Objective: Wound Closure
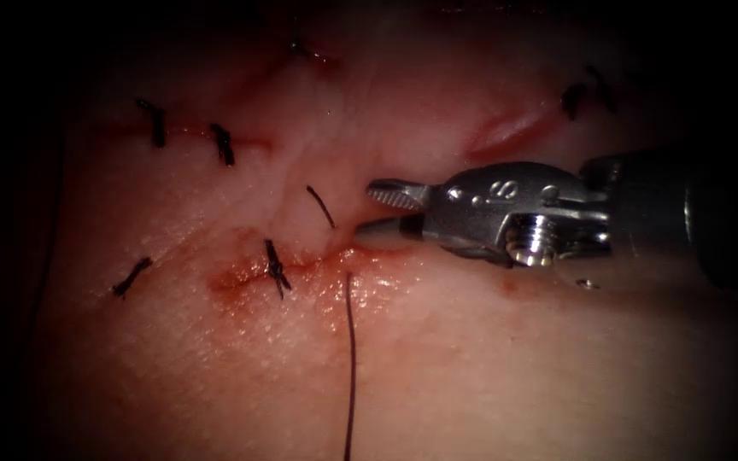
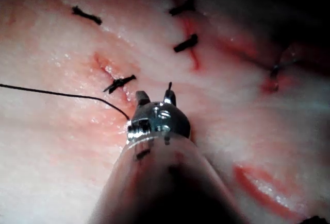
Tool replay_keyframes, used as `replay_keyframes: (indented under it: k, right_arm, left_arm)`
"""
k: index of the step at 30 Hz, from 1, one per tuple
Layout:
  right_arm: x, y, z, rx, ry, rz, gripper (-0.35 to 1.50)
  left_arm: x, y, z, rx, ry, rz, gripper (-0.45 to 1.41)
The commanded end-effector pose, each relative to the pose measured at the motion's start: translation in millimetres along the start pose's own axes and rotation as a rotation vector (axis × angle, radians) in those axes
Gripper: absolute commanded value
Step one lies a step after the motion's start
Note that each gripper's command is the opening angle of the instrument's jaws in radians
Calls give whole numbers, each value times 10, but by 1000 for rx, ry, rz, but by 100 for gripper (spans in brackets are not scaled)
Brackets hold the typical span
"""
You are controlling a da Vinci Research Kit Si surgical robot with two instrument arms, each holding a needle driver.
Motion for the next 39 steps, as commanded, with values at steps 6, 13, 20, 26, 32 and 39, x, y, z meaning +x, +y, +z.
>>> replay_keyframes:
  k: [6,13,20,26,32,39]
  right_arm:
    - [-20,11,52,25,47,167,93]
    - [-33,17,78,33,69,179,98]
    - [-22,20,89,7,91,232,71]
    - [-18,14,102,-15,76,293,-35]
    - [-12,13,100,-45,36,364,-35]
    - [5,14,78,-44,134,392,-35]
  left_arm:
    - [-2,0,8,0,2,1,-45]
    - [-2,0,8,0,2,1,-45]
    - [-2,0,8,0,1,2,-45]
    - [-2,0,8,-1,-1,2,-45]
    - [-2,1,8,-3,1,2,-45]
    - [-5,0,11,-6,-2,5,-45]
